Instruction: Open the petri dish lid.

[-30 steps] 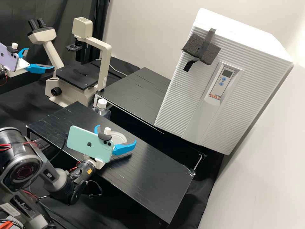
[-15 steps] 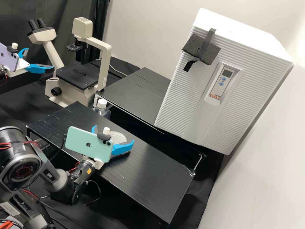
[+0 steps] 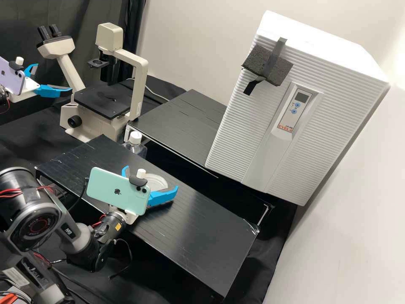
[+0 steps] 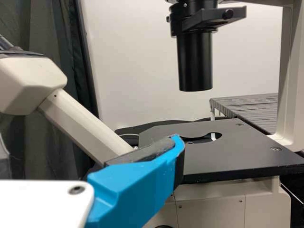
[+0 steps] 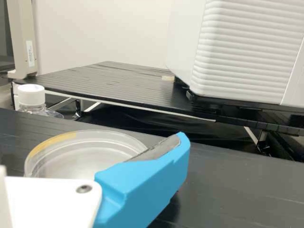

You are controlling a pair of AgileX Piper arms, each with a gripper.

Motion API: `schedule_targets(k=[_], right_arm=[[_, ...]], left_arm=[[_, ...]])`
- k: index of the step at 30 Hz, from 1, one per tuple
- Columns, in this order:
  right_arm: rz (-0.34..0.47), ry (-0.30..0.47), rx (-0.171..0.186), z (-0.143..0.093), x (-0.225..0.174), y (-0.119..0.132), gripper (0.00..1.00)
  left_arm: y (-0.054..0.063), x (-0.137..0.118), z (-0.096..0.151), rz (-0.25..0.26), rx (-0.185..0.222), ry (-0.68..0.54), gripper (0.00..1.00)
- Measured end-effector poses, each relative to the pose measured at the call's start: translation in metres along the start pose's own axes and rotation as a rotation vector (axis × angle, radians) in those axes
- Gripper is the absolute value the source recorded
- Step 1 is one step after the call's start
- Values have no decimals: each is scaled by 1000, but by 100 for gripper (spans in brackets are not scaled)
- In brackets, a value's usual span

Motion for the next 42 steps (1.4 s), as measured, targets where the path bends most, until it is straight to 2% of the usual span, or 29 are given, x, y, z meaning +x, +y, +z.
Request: schedule_targets(k=[2, 3, 42], right_arm=[[-1, 1, -1, 0, 0, 0, 100], [-1, 1, -1, 0, 0, 0, 0], [0, 4, 11, -1, 1, -2, 0]], left_arm=[[0, 0, 0, 0, 0, 0, 100], [0, 0, 0, 0, 0, 0, 100], [0, 0, 0, 0, 0, 0, 100]])
